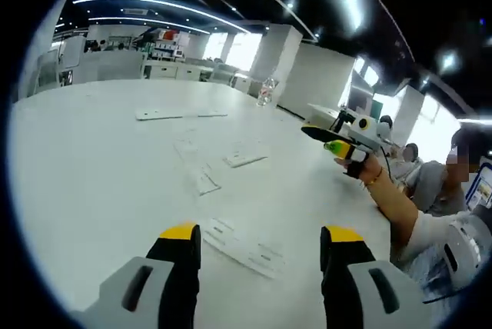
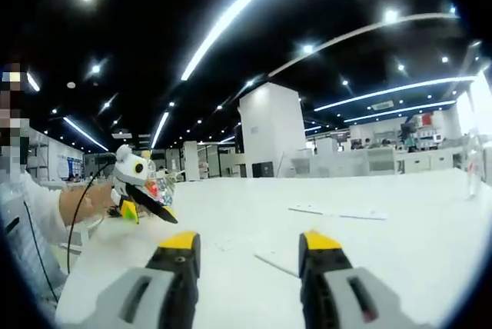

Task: Locate the socket holder cover, grip the socket holder cover, clip it into the socket holder slot.

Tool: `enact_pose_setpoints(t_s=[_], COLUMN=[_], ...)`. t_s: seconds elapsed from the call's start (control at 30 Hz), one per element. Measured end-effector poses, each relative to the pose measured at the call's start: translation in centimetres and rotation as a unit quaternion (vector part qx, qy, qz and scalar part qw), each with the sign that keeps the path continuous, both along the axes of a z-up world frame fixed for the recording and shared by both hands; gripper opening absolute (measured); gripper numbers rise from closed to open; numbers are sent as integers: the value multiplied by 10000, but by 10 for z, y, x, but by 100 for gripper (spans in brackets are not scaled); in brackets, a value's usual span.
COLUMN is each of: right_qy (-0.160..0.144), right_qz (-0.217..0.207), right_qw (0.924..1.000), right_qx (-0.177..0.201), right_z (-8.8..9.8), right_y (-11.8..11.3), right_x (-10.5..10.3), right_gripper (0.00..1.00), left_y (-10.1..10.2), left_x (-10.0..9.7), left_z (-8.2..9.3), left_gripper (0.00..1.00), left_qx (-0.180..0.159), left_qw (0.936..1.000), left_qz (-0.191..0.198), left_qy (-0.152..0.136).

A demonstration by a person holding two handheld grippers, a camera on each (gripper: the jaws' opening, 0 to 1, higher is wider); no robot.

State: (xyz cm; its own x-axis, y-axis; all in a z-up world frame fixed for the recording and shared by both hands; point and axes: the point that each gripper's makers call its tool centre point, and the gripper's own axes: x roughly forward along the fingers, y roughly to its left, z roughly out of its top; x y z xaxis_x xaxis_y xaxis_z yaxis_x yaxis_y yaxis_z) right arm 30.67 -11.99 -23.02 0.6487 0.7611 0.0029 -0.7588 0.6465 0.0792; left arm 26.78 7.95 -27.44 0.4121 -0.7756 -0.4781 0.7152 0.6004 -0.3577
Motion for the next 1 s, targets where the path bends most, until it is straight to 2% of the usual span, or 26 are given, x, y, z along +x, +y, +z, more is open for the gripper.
enact_pose_setpoints(t_s=[0.07,0.1,0.27,0.47,0.57,0.67,0.77,1.0], right_qy=[19,25,67,109,132,134,142,228], right_qz=[-14,-15,-51,-121,-156,-190,-219,-296], right_qw=[10000,10000,10000,9999,9998,9997,9997,9992], right_qx=[-2,-3,-32,13,39,28,2,-153], right_z=[0,-1,-3,-2,-2,-3,-4,-12], right_y=[-1,-1,0,-2,-4,-4,-4,-4], right_x=[1,1,1,2,2,1,1,3], right_gripper=[52,52,52,52,51,51,51,50], left_y=[1,-1,-4,-6,-8,-6,-6,-5], left_x=[-1,2,-1,6,7,5,4,-2], left_z=[-7,-7,-21,-30,-30,-32,-36,-43], left_gripper=[63,63,63,63,63,62,61,59], left_qx=[106,92,376,701,760,998,1348,2365], left_qw=[9995,9996,9963,9933,9925,9902,9848,9606], left_qz=[89,92,224,347,377,380,432,569], left_qy=[286,268,741,854,878,902,1003,1346])
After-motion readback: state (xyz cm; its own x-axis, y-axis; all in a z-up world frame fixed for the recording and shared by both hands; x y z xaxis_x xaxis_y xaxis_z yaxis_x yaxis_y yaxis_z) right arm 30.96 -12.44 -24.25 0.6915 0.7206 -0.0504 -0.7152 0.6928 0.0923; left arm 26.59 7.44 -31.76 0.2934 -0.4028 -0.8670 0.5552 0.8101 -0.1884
